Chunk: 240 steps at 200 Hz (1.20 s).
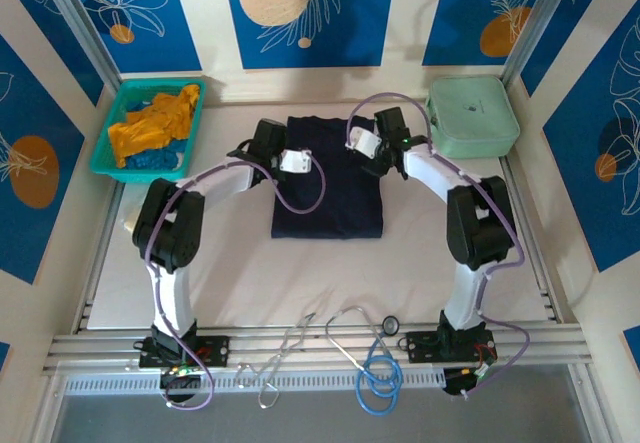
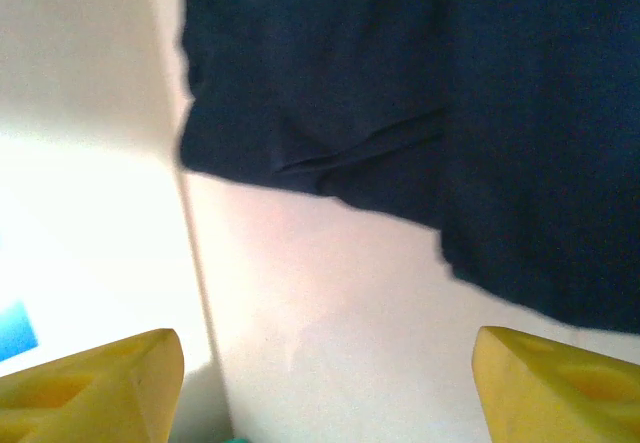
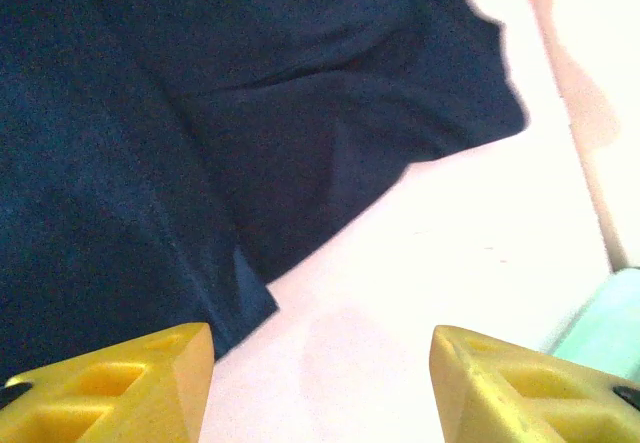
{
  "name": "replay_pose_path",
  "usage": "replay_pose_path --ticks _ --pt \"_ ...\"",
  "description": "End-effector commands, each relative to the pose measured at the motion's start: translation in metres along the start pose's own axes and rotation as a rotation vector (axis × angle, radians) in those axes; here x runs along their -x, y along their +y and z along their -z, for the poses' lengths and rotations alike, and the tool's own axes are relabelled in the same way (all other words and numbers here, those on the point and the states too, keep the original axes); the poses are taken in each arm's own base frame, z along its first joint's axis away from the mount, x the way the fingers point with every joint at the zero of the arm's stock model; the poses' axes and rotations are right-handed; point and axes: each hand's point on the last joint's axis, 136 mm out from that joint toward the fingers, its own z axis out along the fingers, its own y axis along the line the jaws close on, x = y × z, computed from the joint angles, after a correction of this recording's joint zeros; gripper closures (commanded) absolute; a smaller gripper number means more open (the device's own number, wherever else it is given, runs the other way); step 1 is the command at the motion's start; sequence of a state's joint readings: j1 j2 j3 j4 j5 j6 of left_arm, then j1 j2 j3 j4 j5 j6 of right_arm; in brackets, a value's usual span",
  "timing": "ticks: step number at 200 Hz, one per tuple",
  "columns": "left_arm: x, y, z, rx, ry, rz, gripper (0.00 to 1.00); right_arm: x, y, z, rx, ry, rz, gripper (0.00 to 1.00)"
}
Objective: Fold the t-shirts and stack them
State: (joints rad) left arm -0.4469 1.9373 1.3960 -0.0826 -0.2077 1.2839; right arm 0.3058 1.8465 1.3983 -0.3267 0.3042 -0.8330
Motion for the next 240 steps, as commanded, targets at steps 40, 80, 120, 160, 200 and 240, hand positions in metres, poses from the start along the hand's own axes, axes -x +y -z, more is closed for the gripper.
replay_pose_path --ticks 40,80,120,160,200,240 --pt "0.013 0.041 0.131 0.243 -0.266 0.059 0.23 0.008 0.068 0.124 0.132 -0.285 0.273 0.34" --pt "0.016 -0.049 0.165 0.040 -0.372 -0.156 0.12 -0.046 0.144 0.144 0.324 -0.109 0.493 0.32" --pt "0.012 -0.113 0.163 -0.157 -0.355 -0.257 0.11 -0.083 0.183 0.134 0.458 0.054 0.567 0.31" --pt "0.021 -0.150 0.152 -0.276 -0.358 -0.303 0.10 -0.084 0.197 0.114 0.485 0.060 0.595 0.30" --pt "0.028 -0.163 0.147 -0.312 -0.366 -0.325 0.09 -0.083 0.198 0.092 0.500 0.062 0.603 0.31" --pt "0.028 -0.164 0.145 -0.316 -0.364 -0.328 0.09 -0.082 0.197 0.072 0.517 0.069 0.605 0.31"
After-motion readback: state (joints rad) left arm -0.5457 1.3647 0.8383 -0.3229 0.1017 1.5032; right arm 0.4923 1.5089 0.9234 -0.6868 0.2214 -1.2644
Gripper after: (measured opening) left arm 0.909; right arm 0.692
